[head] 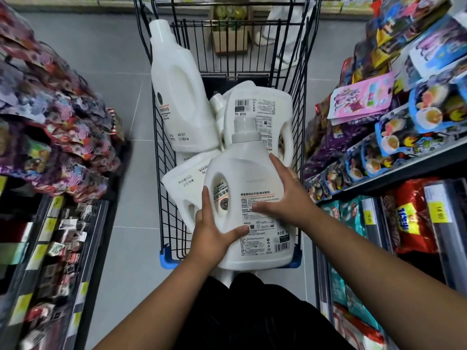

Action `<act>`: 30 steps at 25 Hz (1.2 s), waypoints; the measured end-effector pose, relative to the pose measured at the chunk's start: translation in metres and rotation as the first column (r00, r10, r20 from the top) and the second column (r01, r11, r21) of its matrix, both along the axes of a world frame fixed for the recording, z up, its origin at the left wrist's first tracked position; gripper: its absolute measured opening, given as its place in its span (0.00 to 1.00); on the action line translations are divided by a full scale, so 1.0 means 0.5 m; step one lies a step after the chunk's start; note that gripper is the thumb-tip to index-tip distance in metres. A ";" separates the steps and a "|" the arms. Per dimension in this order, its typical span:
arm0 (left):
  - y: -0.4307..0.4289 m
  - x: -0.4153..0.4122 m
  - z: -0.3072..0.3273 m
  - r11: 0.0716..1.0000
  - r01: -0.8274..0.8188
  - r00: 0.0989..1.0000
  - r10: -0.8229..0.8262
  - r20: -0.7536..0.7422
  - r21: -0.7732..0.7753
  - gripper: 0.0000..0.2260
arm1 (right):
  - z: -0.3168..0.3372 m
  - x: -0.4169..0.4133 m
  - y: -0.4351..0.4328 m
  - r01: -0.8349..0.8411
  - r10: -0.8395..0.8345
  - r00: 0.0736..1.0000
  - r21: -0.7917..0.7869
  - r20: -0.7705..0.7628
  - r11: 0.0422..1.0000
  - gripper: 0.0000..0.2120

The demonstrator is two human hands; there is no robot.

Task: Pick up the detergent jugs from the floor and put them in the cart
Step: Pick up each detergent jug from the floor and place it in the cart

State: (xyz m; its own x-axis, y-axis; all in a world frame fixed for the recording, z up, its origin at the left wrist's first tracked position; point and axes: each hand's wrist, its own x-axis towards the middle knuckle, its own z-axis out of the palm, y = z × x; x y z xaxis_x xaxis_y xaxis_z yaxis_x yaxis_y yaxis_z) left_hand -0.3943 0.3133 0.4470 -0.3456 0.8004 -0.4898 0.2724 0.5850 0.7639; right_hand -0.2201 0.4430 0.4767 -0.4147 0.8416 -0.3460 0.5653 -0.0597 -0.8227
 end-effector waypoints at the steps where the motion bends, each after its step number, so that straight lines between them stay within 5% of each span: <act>1: -0.006 0.002 -0.002 1.000 0.004 1.000 -0.004 -0.002 -0.007 0.60 | -0.002 0.001 -0.007 -0.008 0.008 1.000 -0.005 0.004 1.000 0.56; 30: -0.030 0.006 -0.011 0.999 0.037 0.999 -0.037 -0.003 -0.027 0.64 | -0.050 0.022 -0.069 0.076 -0.075 0.994 -0.012 0.076 0.997 0.55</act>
